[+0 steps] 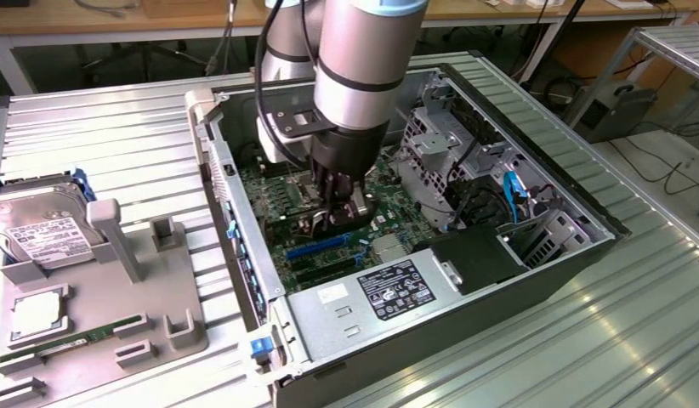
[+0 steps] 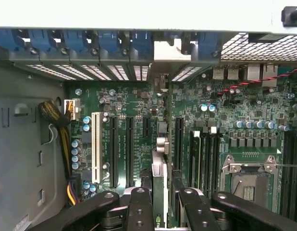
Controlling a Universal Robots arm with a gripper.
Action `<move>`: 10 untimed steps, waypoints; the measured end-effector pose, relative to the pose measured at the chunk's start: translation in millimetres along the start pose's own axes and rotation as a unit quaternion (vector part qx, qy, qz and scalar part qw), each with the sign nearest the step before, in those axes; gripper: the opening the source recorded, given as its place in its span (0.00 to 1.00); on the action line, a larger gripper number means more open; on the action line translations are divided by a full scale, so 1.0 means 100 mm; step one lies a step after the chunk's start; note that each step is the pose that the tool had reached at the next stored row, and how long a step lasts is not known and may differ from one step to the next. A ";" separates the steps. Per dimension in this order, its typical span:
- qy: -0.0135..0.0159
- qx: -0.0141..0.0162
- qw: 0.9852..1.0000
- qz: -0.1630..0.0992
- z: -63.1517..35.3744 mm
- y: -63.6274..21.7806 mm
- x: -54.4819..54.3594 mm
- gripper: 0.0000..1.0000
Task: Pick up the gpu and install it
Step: 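Insert the gpu into the slot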
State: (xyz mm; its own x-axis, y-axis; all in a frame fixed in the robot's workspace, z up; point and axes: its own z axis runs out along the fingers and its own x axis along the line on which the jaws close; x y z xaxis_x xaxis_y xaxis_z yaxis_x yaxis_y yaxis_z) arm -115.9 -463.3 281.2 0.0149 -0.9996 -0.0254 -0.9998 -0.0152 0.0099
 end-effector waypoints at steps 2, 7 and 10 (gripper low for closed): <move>-0.001 0.000 1.000 0.001 0.015 0.000 0.00 0.26; -0.001 0.000 1.000 0.002 0.045 0.001 0.00 0.26; -0.001 0.000 1.000 0.006 0.068 0.002 -0.01 0.26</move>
State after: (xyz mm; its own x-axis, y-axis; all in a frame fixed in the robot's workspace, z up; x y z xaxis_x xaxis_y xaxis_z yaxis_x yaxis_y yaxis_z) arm -116.2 -462.5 274.5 0.0031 -0.9996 -0.0278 -0.9999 -0.0034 0.0100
